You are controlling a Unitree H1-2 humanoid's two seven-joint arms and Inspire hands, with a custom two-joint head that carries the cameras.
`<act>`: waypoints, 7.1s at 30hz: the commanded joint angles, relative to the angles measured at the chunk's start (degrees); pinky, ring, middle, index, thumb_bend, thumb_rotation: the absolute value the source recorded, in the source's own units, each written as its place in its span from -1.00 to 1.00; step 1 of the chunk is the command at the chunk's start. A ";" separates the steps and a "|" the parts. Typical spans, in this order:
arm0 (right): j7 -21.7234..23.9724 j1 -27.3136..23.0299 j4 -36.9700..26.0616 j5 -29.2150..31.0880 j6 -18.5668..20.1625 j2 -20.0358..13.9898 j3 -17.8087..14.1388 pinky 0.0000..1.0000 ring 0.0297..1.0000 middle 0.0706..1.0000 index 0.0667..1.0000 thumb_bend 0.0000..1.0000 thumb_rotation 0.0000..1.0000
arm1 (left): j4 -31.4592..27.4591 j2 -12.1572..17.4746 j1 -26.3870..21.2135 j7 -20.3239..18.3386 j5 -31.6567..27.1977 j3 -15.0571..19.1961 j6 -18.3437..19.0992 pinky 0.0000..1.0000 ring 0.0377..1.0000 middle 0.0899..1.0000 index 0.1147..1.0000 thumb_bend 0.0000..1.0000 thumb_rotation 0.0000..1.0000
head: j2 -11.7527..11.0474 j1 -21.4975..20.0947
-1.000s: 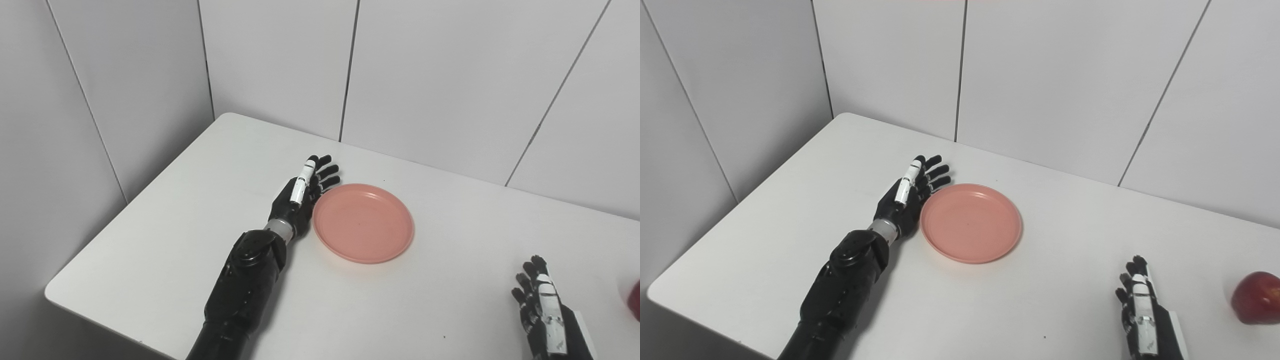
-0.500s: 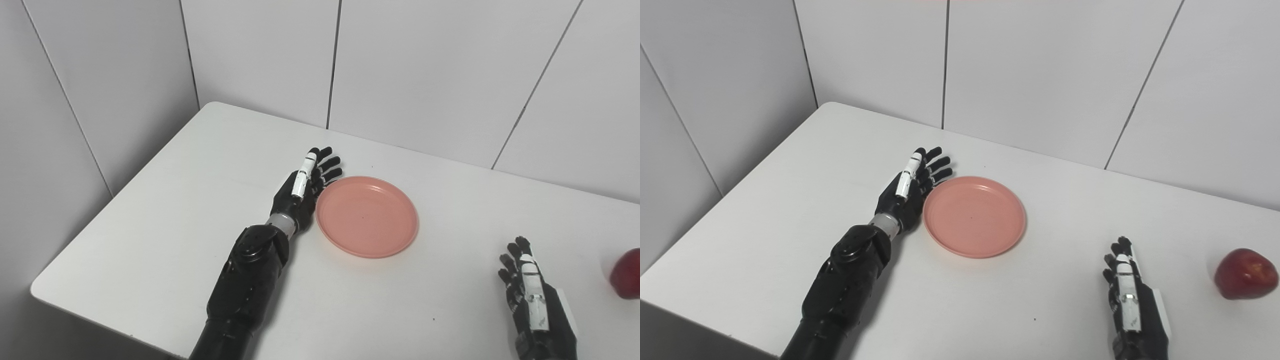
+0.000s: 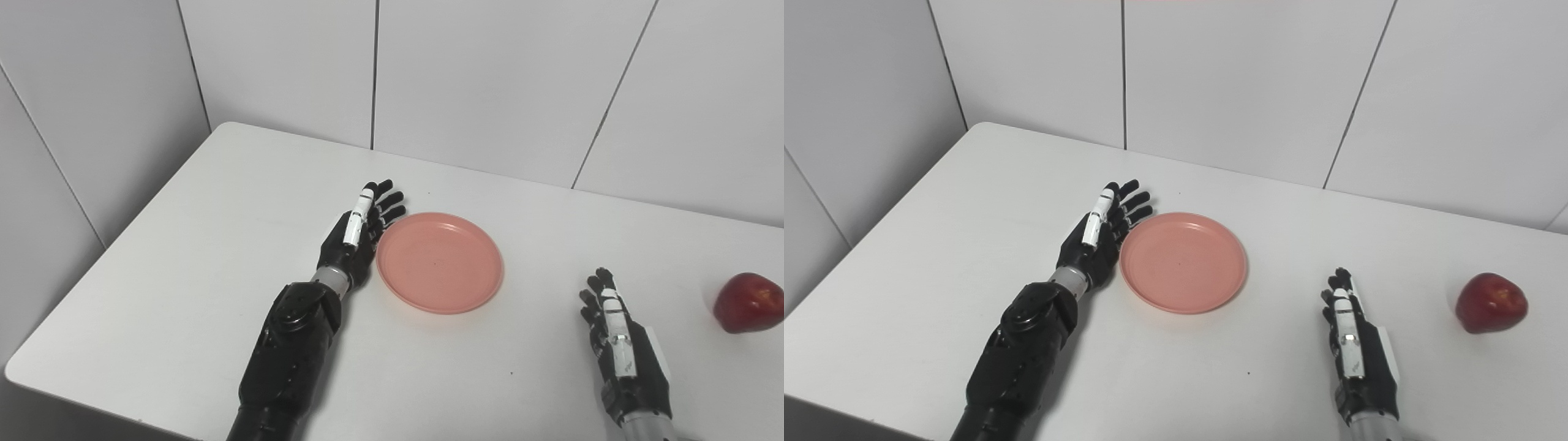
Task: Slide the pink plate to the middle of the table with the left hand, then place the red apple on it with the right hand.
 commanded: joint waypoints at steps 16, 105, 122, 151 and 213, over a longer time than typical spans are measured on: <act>-2.09 -2.87 -0.61 -1.51 -2.34 2.80 0.78 1.00 0.92 0.92 0.93 -0.54 1.00 | -1.69 -1.16 1.86 -1.12 1.27 -2.56 1.96 0.77 0.78 0.77 0.75 -0.30 1.00 | 1.68 -8.24; -5.64 -13.83 -17.08 -29.47 8.43 -7.78 -1.93 0.61 0.73 0.76 0.77 0.41 0.57 | -4.56 -0.66 8.52 -2.64 7.15 -4.99 -3.63 0.78 0.78 0.80 0.78 -0.21 1.00 | -0.51 -27.70; -3.55 -15.85 -14.87 -41.13 8.70 -14.76 -8.49 0.59 0.77 0.80 0.86 0.93 -0.06 | -4.14 -0.47 8.71 -3.28 5.64 -2.92 -3.93 0.77 0.76 0.78 0.77 -0.22 1.00 | -1.37 -30.07; -2.98 -14.62 -2.04 -41.99 8.90 -20.47 -11.06 0.44 0.69 0.78 0.82 1.00 -0.04 | -2.56 -0.21 8.60 -4.30 4.57 -1.62 -5.05 0.79 0.77 0.78 0.76 -0.23 1.00 | -2.04 -30.09; -5.55 -18.83 15.75 -37.28 8.57 -22.61 -6.26 0.45 0.69 0.77 0.77 0.98 -0.15 | -4.72 -0.53 9.77 -4.31 4.32 -1.11 -2.77 0.76 0.73 0.74 0.73 -0.23 1.00 | -0.50 -30.21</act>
